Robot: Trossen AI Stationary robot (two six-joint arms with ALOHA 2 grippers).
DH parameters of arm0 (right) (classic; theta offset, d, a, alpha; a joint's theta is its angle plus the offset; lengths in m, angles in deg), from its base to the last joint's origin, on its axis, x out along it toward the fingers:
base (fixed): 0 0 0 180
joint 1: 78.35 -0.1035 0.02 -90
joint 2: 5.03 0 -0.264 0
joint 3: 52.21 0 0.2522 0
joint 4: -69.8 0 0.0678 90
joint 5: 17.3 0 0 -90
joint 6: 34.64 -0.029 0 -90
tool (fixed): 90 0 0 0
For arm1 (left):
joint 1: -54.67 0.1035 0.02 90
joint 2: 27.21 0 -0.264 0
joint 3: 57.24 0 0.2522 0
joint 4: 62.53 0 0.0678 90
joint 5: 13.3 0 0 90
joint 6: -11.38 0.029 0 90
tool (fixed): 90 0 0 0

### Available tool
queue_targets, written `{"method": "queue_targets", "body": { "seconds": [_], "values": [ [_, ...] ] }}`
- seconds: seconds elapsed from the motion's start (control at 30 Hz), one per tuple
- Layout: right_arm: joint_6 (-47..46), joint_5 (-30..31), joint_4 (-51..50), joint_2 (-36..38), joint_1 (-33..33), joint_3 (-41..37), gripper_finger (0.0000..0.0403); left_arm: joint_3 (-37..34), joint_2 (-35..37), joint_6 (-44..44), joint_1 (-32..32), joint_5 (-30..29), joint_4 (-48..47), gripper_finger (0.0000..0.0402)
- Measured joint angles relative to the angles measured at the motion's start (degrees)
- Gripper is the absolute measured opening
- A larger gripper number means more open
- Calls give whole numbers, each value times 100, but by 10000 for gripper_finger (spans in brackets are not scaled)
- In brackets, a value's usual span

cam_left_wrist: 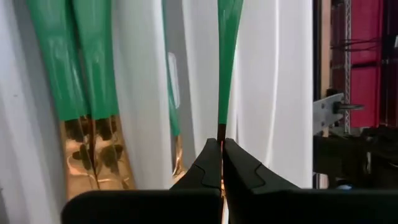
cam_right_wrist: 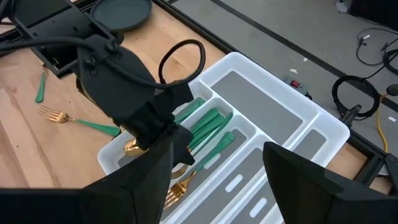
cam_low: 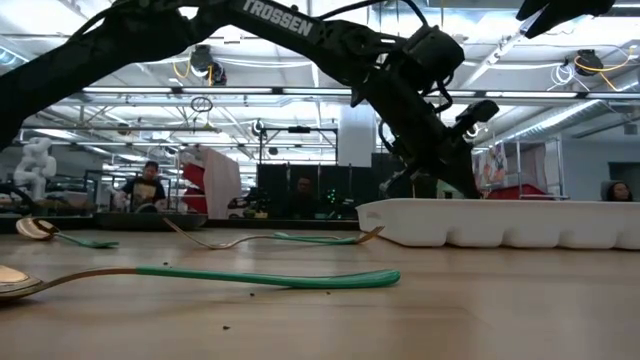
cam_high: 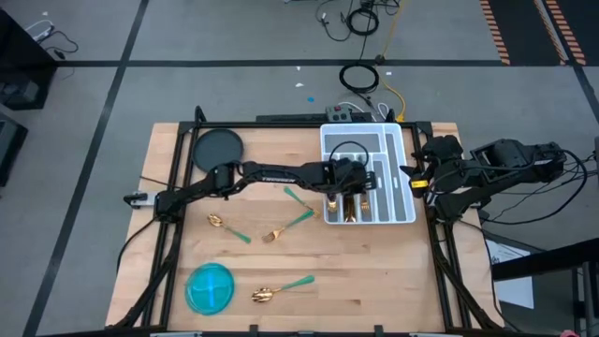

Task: Sort silverware
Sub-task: Put the left green fork into the middle right slot of the white silverware tray, then put the top green spoon into the left slot of the white silverware tray

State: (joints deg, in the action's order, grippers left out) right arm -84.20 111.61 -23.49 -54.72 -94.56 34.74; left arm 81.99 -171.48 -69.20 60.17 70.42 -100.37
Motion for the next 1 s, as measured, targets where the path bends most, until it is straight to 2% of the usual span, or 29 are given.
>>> {"method": "queue_targets", "body": {
  "seconds": [0.33, 0.5, 0.63, 1.0],
  "values": [
    [-28, 0, 0, 0, 0, 0, 242, -7, 1, 185, 0, 43, 200, 0],
    [-33, -3, 22, 0, 0, 0, 242, -7, 11, 494, -2, 133, 585, 27],
    [-21, -24, 112, 0, -2, 0, 242, -7, 11, 487, -1, 226, 432, 43],
    [72, -46, 190, 0, -2, 0, 242, -7, 11, 597, -2, 260, 382, 49]
  ]
}}
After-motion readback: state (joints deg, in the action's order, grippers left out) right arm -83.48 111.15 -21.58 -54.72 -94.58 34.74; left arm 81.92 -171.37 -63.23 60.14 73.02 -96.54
